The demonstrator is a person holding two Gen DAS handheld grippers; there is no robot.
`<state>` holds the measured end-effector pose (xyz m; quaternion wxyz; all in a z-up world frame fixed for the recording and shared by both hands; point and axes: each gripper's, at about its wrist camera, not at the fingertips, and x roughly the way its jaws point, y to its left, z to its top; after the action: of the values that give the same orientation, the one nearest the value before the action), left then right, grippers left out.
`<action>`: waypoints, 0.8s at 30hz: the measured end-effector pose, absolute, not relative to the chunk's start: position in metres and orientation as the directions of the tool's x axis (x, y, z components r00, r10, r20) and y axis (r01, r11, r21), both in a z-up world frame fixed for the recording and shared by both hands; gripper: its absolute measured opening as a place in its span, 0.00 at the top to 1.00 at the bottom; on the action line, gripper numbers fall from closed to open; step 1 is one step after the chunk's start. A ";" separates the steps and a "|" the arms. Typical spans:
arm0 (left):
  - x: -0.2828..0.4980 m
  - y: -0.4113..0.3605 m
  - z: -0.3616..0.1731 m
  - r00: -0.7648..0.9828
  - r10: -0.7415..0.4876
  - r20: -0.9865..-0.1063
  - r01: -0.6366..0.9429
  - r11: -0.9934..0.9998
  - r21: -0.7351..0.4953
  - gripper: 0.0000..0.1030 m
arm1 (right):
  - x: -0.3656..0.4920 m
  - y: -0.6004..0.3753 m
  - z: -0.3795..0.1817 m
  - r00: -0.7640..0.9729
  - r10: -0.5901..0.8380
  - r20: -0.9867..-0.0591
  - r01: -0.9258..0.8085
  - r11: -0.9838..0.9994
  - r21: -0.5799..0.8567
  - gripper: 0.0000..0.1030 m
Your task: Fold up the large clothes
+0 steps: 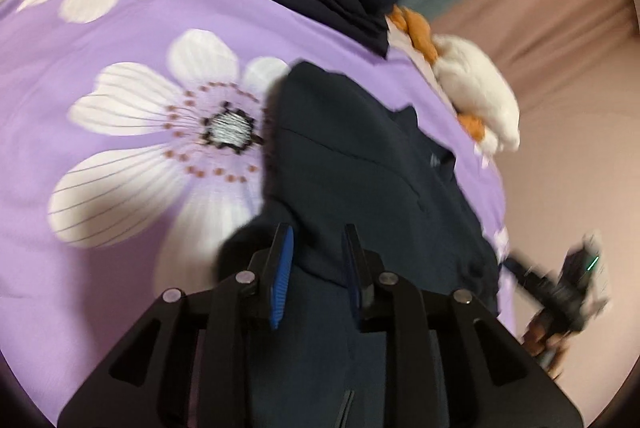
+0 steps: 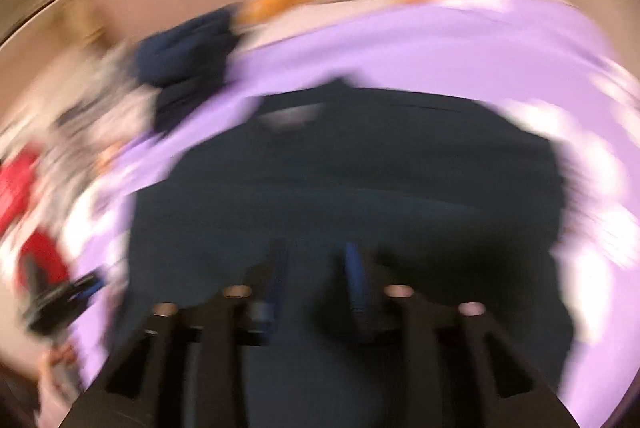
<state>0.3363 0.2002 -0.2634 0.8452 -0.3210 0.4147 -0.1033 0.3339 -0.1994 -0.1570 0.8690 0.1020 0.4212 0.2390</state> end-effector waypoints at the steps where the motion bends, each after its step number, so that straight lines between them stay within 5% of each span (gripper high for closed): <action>1: 0.339 0.193 -0.265 0.626 -0.445 -0.640 -0.070 0.786 -0.614 0.76 | 0.341 -0.170 -0.153 0.500 0.538 -0.679 -0.392 0.839 0.376 0.52; 8: 0.362 0.187 -0.298 0.594 -0.473 -0.650 -0.030 0.795 -0.606 0.63 | 0.415 0.028 -0.142 0.346 0.640 -0.686 -0.657 0.687 0.310 0.49; 17: 0.359 0.203 -0.308 0.614 -0.542 -0.573 0.018 0.736 -0.677 0.63 | 0.450 0.113 -0.206 0.113 0.421 -0.900 -0.616 0.741 0.269 0.49; 19: 0.359 0.206 -0.309 0.620 -0.551 -0.559 0.014 0.720 -0.694 0.63 | 0.451 0.112 -0.215 0.084 0.411 -0.908 -0.609 0.742 0.280 0.70; 20: 0.358 0.207 -0.308 0.623 -0.549 -0.557 0.015 0.721 -0.693 0.63 | 0.452 0.113 -0.217 0.081 0.414 -0.907 -0.607 0.742 0.284 0.91; 24: 0.352 0.212 -0.309 0.626 -0.521 -0.580 0.009 0.749 -0.663 0.63 | 0.459 0.109 -0.203 0.160 0.541 -0.826 -0.619 0.706 0.343 0.96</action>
<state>0.3518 0.2116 -0.3090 0.8438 -0.3175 0.4031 -0.1573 0.4594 0.1088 -0.2027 0.7606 -0.0374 0.5241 0.3814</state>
